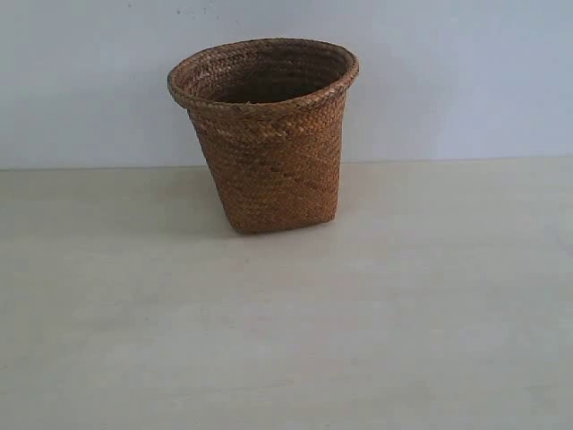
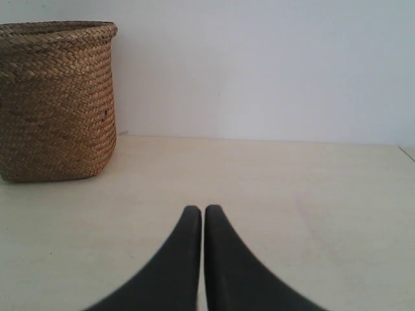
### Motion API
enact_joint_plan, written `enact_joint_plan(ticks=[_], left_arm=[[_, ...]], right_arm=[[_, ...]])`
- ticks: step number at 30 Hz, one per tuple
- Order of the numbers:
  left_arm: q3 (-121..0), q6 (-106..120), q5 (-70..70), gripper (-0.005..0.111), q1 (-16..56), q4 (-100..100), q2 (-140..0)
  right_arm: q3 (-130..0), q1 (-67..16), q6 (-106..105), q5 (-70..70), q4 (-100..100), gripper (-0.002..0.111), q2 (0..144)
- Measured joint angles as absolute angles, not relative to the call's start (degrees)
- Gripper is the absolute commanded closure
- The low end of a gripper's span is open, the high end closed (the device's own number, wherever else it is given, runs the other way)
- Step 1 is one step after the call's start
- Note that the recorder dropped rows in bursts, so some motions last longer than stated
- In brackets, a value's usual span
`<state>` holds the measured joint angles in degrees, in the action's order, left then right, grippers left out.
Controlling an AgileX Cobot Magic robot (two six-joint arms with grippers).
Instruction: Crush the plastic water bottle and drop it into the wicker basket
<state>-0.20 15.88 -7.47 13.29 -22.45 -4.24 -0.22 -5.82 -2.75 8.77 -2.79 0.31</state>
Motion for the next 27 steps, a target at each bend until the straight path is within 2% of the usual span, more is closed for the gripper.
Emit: enact_joint_plan(ticks=[8, 16, 27], left_arm=[[-0.2, 16.58, -7.47, 0.102, 13.29, -21.63, -4.24], [-0.2, -3.86, -7.37, 0.102, 13.29, -1.53, -1.84], [-0.2, -4.42, -11.67, 0.102, 10.39, 0.0, -0.18]], right_arm=[[-0.22, -5.82, -2.75, 8.77, -2.79, 0.108, 0.31], [-0.22, -5.82, -2.75, 8.77, -2.79, 0.108, 0.31], [-0.22, -5.82, -2.75, 8.7, -2.79, 0.108, 0.31]])
